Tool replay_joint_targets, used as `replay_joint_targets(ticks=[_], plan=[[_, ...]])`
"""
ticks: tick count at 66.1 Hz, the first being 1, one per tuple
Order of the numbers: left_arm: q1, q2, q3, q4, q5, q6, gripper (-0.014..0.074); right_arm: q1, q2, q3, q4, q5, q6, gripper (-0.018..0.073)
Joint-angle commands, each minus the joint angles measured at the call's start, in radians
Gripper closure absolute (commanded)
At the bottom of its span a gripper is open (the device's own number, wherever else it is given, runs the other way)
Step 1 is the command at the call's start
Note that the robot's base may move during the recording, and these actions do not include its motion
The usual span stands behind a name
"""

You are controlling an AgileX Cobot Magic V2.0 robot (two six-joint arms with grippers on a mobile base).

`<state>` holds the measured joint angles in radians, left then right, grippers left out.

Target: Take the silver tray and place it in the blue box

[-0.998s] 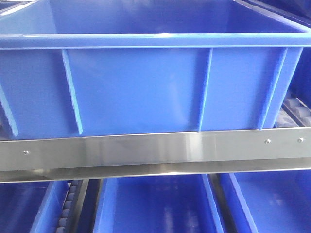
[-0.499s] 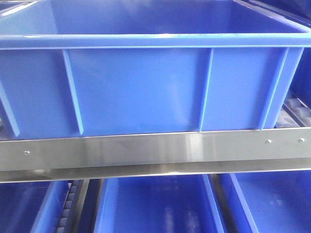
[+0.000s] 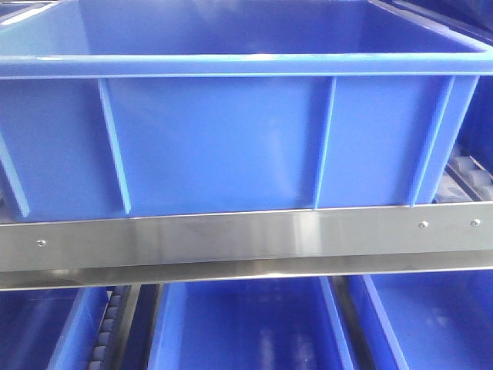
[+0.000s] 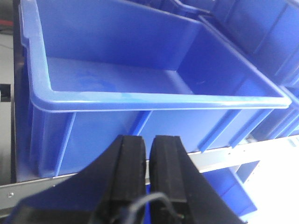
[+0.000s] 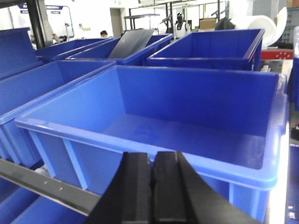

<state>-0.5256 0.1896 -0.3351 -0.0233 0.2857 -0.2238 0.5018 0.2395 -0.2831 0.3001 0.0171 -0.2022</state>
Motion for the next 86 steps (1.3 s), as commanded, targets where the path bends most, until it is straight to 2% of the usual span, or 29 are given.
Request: replay_joint_targets(ticks=[1, 8, 40, 45, 50, 54, 61, 67, 72, 79, 86], plan=[[0.002, -0.022, -0.029, -0.010, -0.065, 0.002, 0.0584, 0.002, 0.003, -0.030, 0.040, -0.062, 0.005, 0.0502], [0.002, -0.027, -0.028, -0.010, -0.063, 0.002, 0.0584, 0.002, 0.003, -0.028, 0.106, -0.057, 0.005, 0.0502], [0.002, -0.027, -0.023, -0.010, -0.061, 0.002, 0.0584, 0.002, 0.003, -0.024, 0.105, -0.058, 0.003, 0.0502], [0.002, -0.027, -0.023, -0.010, -0.061, 0.002, 0.0584, -0.019, -0.005, -0.013, 0.047, -0.086, -0.004, 0.0502], [0.002, -0.027, -0.023, -0.010, -0.061, 0.002, 0.0584, -0.068, -0.041, 0.022, -0.047, -0.118, -0.004, 0.0502], [0.002, -0.027, -0.023, -0.010, -0.061, 0.002, 0.0584, -0.125, -0.084, 0.061, -0.054, -0.150, -0.003, 0.0502], [0.002, -0.027, -0.023, -0.010, -0.061, 0.002, 0.0584, -0.278, -0.191, 0.120, -0.070, -0.188, -0.003, 0.0502], [0.002, -0.027, -0.023, -0.010, -0.061, 0.002, 0.0584, -0.386, -0.263, 0.159, -0.140, -0.136, 0.004, 0.0502], [0.002, -0.027, -0.023, -0.010, -0.061, 0.002, 0.0584, -0.427, -0.270, 0.181, -0.175, -0.084, 0.062, 0.0502], [0.002, -0.027, -0.023, -0.010, -0.061, 0.002, 0.0583, -0.444, -0.270, 0.209, -0.244, -0.075, 0.163, 0.0502], [0.002, -0.027, -0.023, -0.010, -0.061, 0.002, 0.0584, -0.444, -0.270, 0.248, -0.279, -0.112, 0.171, 0.0502]])
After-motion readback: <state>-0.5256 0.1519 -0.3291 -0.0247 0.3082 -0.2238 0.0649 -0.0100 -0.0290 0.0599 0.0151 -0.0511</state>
